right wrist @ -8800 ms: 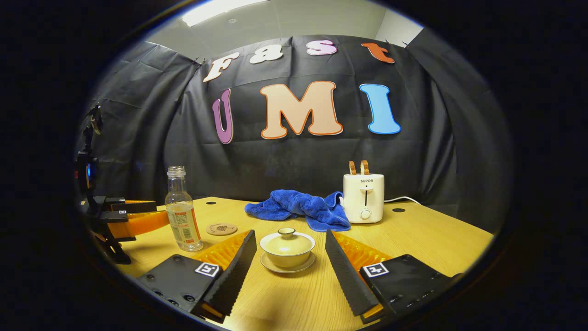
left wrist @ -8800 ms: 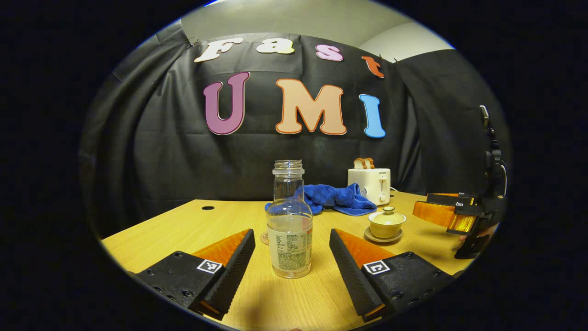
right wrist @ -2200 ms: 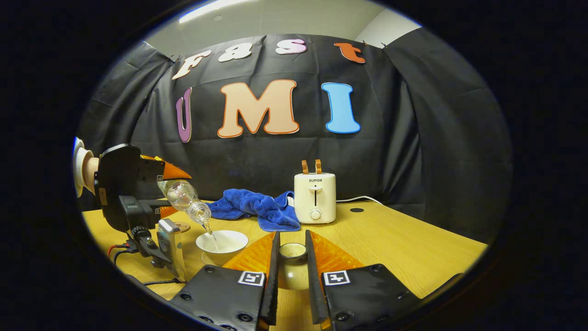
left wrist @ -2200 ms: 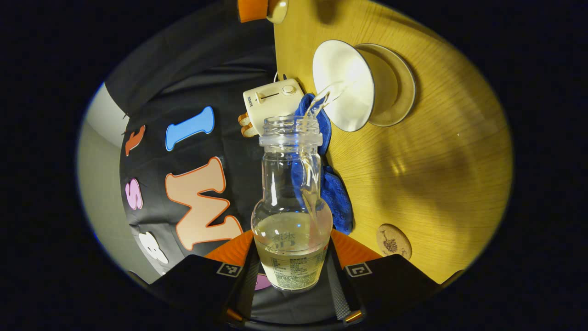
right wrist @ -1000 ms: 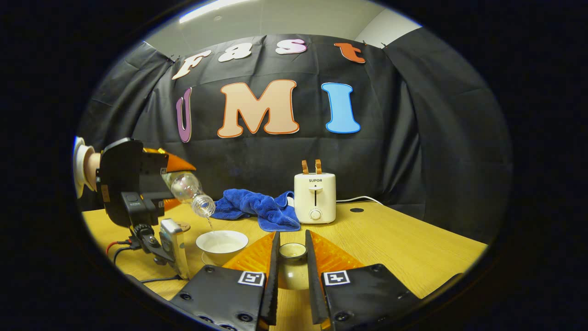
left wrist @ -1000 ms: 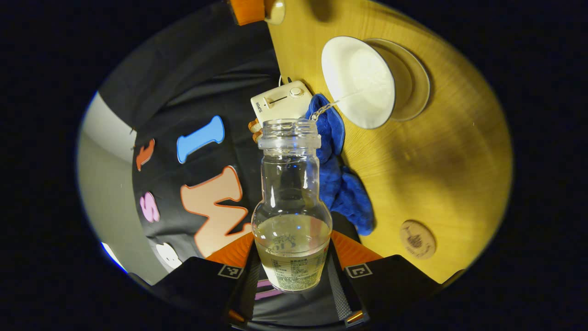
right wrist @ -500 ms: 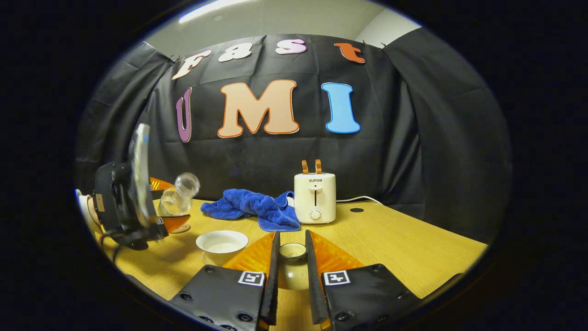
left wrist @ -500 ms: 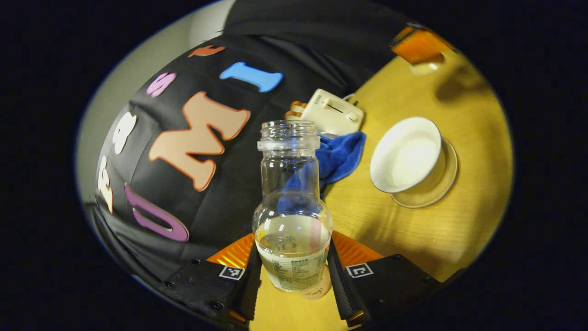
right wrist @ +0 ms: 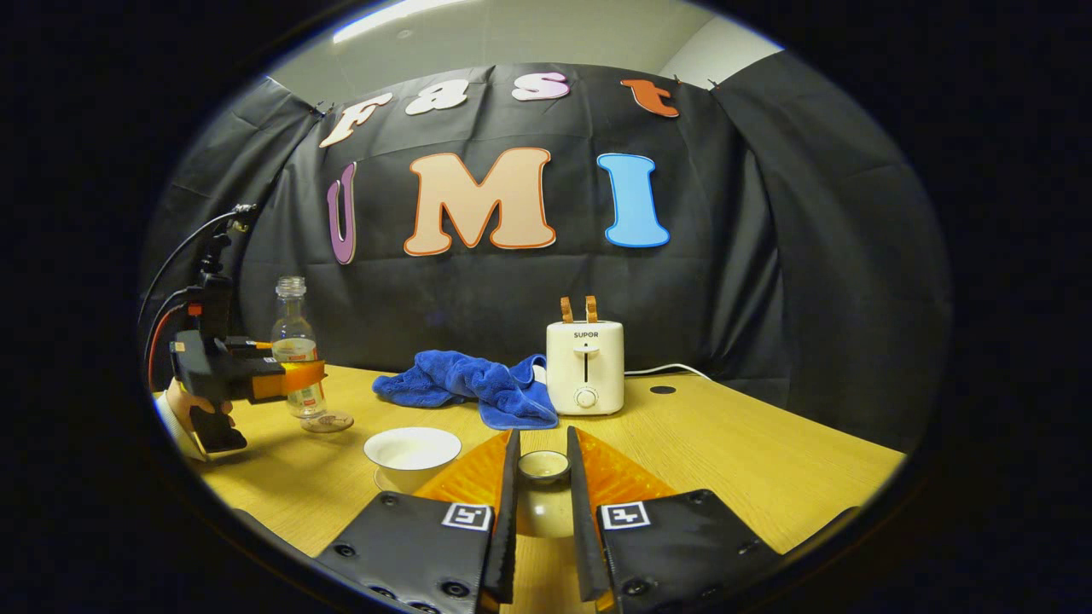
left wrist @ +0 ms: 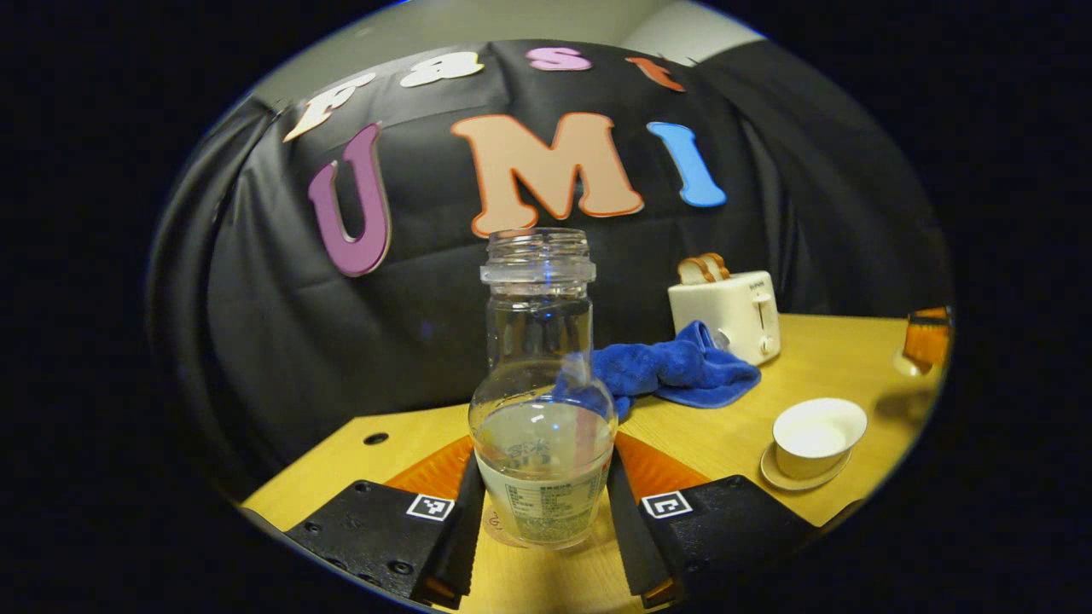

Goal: Open the teacup lid with one hand, grasp the water bottle and pour water into the teacup with the other hand; after pouring, place the water bottle on the coaster and then close the teacup lid.

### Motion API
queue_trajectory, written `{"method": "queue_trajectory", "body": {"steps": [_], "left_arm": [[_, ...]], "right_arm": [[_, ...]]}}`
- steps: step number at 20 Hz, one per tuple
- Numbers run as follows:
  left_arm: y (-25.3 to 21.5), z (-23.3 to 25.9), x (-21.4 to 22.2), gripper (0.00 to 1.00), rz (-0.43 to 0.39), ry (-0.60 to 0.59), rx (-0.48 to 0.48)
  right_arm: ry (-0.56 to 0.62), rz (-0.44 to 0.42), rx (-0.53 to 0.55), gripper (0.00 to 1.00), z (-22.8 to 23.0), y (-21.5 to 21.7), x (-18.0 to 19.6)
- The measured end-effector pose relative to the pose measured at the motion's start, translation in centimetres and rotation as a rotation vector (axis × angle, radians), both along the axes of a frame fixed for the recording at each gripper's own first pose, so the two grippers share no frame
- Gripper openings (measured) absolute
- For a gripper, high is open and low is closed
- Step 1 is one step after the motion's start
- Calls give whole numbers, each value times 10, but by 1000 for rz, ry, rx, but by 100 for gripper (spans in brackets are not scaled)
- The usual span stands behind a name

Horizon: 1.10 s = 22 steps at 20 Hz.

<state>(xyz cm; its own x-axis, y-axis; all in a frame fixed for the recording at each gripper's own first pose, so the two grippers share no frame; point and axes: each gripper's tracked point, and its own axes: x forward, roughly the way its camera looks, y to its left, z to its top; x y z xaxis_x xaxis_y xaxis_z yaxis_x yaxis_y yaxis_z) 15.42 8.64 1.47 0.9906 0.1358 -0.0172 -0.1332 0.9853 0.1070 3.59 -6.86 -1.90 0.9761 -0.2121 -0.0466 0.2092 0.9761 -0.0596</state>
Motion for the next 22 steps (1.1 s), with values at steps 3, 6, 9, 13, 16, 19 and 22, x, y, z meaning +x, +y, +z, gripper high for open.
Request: {"method": "queue_trajectory", "body": {"steps": [3, 6, 9, 13, 16, 19, 22], "left_arm": [[22, -3, 2, 64, 26, 5, -67], [35, -16, 9, 65, 32, 31, -104], [38, -26, 16, 65, 20, 47, -136], [38, -32, 22, 66, 12, 54, -139], [37, -34, 23, 66, 12, 59, -137], [37, -35, 23, 67, 13, 59, -143], [37, -36, 22, 70, 15, 61, -141]], "right_arm": [[1, 0, 0, 32, 0, 0, 0], [0, 0, 0, 32, -1, 0, 0], [0, 0, -1, 32, 0, 0, 0], [-1, -3, -1, 31, 0, -1, 0], [-1, -3, -1, 32, 0, -1, 0], [-1, -4, -2, 32, 0, -1, 1], [-1, -4, -2, 32, 0, 0, 0]]}}
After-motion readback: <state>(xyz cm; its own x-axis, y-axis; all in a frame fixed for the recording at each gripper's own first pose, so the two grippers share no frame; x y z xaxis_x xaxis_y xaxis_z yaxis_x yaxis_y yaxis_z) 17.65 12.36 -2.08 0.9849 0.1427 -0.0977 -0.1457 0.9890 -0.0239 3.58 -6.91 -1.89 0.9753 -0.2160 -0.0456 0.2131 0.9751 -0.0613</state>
